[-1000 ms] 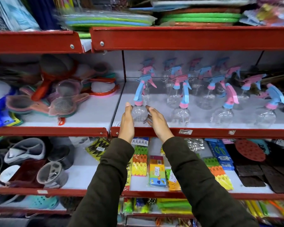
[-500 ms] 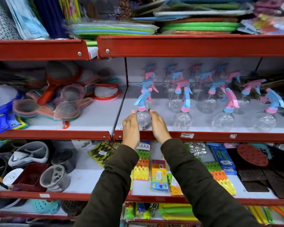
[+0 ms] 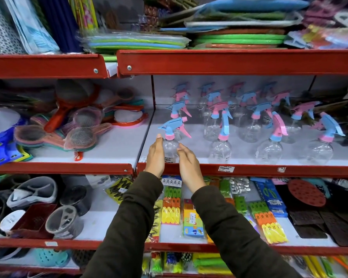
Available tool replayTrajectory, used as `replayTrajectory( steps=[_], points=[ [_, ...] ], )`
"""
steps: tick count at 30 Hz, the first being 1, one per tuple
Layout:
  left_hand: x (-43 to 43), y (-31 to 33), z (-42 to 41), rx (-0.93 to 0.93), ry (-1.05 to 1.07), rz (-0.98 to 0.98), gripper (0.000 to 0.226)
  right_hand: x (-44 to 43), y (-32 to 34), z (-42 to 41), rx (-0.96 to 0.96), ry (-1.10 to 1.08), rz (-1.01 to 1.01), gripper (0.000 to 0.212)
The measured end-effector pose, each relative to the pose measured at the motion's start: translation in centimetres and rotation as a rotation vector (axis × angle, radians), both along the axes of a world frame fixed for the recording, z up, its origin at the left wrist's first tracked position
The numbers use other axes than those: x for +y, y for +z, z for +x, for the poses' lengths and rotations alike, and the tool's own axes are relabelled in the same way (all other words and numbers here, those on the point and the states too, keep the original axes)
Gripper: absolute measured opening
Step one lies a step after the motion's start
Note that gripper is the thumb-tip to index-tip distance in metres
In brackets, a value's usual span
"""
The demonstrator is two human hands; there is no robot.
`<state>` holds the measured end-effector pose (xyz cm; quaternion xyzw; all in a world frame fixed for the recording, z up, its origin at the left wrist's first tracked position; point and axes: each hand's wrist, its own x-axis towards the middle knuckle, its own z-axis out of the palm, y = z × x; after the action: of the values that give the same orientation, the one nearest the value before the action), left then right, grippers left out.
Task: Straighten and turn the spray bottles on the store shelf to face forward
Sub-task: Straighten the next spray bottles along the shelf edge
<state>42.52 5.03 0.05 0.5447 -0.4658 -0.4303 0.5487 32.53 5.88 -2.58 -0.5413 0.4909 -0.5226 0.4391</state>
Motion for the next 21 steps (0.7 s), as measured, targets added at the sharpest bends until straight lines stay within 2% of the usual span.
replayTrajectory(
  steps=[9, 14, 17, 21],
  points=[
    [0.7, -0.9, -0.5, -0.044, 0.111, -0.063, 0.055, 0.6, -0.1, -0.7, -0.029, 0.029, 0.013, 0.045],
    [2.7, -1.2, -2.1, -0.053, 0.389, -0.346, 0.039, 2.4, -0.1, -2.8, -0.096, -0.138, -0.177, 0.034],
    [3.3, -1.3, -4.2, 0.006, 0.33, -0.414, 0.031, 2.8, -0.5, -5.1, -0.124, -0.315, -0.252, 0.027],
    [3.3, -1.2, -7.8, 0.004, 0.128, -0.331, 0.033, 2.0, 0.0, -8.6, -0.148, -0.481, -0.224, 0.031]
  ],
)
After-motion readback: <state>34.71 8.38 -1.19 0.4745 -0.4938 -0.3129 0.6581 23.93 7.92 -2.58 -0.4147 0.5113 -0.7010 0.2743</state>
